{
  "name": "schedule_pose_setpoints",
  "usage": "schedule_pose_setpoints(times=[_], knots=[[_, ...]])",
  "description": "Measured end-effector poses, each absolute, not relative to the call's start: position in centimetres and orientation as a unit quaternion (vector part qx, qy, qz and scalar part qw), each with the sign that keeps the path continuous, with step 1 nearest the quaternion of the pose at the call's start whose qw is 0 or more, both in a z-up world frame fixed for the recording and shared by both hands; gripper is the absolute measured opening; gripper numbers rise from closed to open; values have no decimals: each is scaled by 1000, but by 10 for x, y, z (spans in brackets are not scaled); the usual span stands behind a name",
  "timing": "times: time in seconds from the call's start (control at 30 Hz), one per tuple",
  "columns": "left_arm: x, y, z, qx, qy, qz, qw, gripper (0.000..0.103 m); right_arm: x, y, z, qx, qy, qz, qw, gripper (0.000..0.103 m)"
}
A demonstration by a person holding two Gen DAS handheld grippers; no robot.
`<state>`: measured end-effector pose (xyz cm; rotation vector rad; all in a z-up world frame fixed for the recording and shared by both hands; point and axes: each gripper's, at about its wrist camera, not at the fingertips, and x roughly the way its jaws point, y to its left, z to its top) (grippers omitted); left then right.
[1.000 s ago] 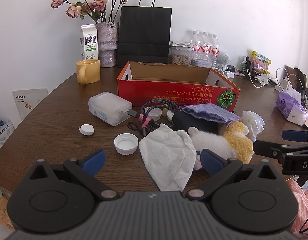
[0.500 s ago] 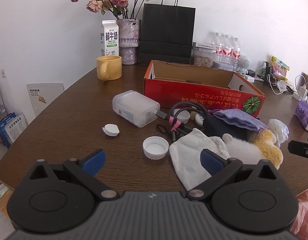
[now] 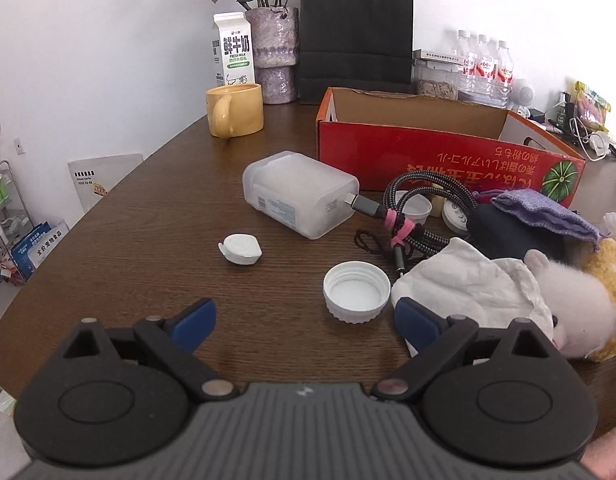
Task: Organize objects
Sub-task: 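Grasp the green plastic bag with the right tool while the left tool grasps a white bottle cap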
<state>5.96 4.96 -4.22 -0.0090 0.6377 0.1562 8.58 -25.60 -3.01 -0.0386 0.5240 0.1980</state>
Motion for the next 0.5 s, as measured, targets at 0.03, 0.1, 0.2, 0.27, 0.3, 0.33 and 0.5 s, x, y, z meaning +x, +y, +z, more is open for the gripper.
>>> schedule_pose_setpoints(times=[0.03, 0.1, 0.2, 0.27, 0.3, 0.33, 0.5], knots=[[63, 49, -44, -2, 316, 75, 946, 94, 89, -256, -31, -21, 258, 98, 961, 93], [68, 47, -46, 1, 319, 70, 945, 85, 96, -255, -35, -23, 261, 99, 960, 86], [74, 45, -48, 0, 320, 57, 946, 78, 105, -255, -39, -16, 269, 106, 957, 79], [76, 43, -49, 5, 314, 48, 948, 74, 110, -255, -42, -13, 271, 110, 956, 76], [77, 42, -49, 7, 314, 42, 948, 66, 112, -255, -43, -11, 273, 113, 955, 71], [78, 42, -50, 7, 314, 34, 949, 62, 113, -254, -44, -10, 275, 117, 954, 68], [79, 43, -46, 6, 306, 24, 952, 41, 114, -254, -47, -2, 278, 129, 952, 42]])
